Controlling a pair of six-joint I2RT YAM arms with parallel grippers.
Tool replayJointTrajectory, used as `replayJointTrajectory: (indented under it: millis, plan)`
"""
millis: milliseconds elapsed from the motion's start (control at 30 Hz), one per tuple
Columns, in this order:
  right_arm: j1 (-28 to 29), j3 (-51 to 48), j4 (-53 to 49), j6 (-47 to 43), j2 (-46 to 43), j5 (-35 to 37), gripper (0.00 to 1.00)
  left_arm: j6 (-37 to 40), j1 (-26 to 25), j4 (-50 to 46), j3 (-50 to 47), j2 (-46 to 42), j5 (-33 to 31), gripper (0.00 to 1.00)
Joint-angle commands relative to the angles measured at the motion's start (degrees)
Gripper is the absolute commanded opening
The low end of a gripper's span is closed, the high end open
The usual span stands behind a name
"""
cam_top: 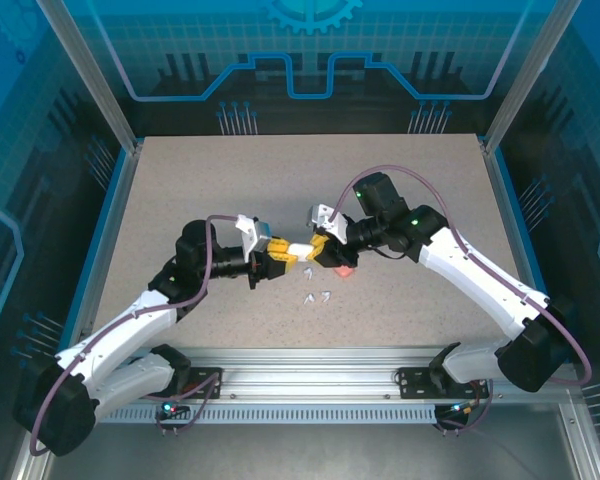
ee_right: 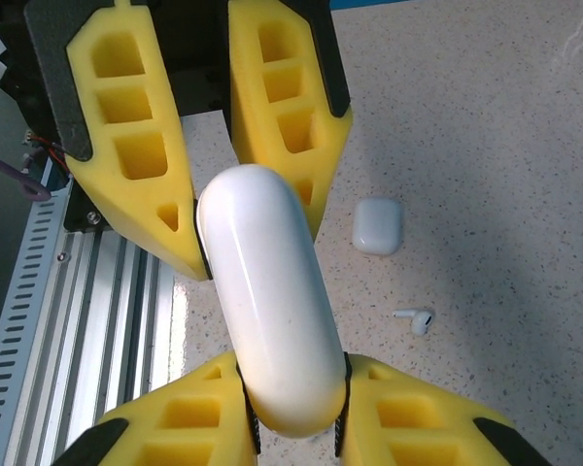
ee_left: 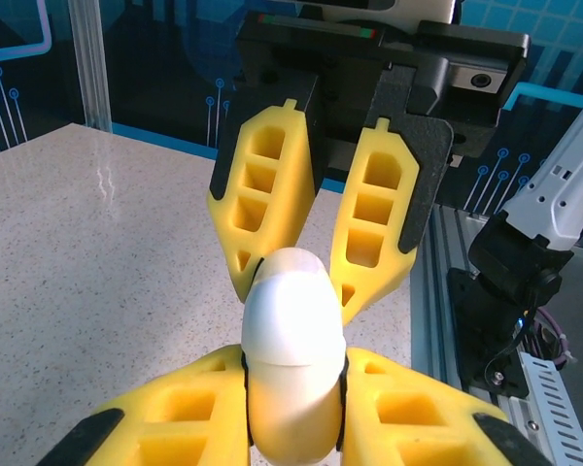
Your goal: Insert the wireless bluetooth earbuds into the charging case
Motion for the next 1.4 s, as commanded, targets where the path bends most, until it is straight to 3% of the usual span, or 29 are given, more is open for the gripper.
replayJointTrajectory:
  millis: [0,333,533,667,900,1367]
  plan:
    - [-0.02,1.97,-0.57,0.07,0.2,-2.95,0.2,1.89,-0.72,0.93,-0.42,0.07,0.88,0.28]
    - [-0.01,2.06,-0.43,0.64,1.15,-3.15,0.2,2.16,-1.75,0.63,0.59,1.78,1.17,0.37]
    - [-0.06,1.91,-0.54,0.77,1.2,-2.79,0.23,2.25,-1.98,-0.21,1.06,1.91,0.92,0.22]
    - [-0.13,1.8,-0.45,1.04,0.86,-1.77,0.34,2.29,-2.07,-0.44,1.16,1.78,0.54,0.09]
    - [-0.19,0.92,1.62,2.31,-0.58,0.71,0.6,2.67,-2.12,-1.09,1.29,1.79,0.35,0.04]
    - [-1.15,1.48,3.61,5.18,-0.52,4.7,0.61,3.42,-2.63,-2.2,1.51,1.91,0.07,0.02]
